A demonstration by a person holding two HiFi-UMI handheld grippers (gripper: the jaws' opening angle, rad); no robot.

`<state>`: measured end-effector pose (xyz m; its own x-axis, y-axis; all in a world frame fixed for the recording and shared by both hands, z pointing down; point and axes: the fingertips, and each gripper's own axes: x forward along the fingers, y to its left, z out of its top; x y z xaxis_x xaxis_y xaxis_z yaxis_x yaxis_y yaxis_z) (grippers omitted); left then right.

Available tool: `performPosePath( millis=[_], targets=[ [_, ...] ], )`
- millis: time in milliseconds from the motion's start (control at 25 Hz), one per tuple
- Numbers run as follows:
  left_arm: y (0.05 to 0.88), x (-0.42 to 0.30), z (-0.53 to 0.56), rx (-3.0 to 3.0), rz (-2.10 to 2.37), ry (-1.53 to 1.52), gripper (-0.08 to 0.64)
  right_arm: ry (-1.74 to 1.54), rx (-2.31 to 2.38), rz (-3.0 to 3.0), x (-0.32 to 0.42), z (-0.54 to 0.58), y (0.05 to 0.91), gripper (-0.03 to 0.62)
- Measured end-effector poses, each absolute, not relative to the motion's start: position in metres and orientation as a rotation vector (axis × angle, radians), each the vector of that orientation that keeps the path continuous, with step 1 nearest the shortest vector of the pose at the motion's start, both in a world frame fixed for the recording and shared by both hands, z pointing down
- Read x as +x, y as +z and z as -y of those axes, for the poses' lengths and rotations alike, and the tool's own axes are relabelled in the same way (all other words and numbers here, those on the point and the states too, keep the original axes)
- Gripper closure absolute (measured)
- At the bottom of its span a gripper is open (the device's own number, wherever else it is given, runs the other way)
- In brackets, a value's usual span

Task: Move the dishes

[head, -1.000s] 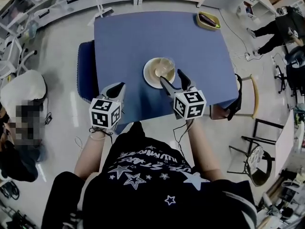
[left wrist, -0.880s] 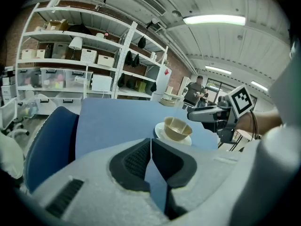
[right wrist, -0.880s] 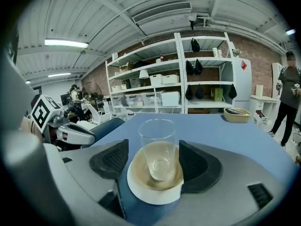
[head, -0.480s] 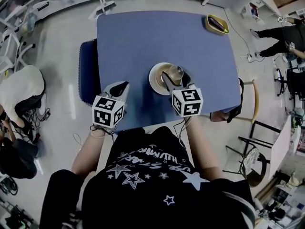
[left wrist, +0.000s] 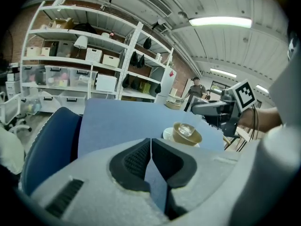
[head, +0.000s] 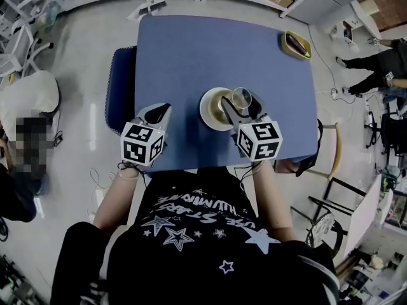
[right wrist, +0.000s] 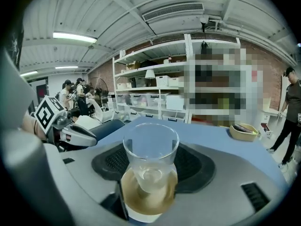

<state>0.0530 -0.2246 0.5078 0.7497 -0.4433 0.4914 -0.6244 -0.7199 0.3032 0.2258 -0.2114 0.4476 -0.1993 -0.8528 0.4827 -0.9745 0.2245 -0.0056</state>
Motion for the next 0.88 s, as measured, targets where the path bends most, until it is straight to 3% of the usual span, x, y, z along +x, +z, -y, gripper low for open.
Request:
performPosePath(
  millis=[360,880],
  targets=[
    [0.496,0.048,0.232,2.416,1.019,0.464,0.535,0.326,1.437,2.329,0.206,0.254,0.407,0.313],
    [0.486,0.033,0.236,2.302,1.222,0.442,0.535,0.341,1.087,2.397,0.163,0.312,0.452,0.313]
  ],
)
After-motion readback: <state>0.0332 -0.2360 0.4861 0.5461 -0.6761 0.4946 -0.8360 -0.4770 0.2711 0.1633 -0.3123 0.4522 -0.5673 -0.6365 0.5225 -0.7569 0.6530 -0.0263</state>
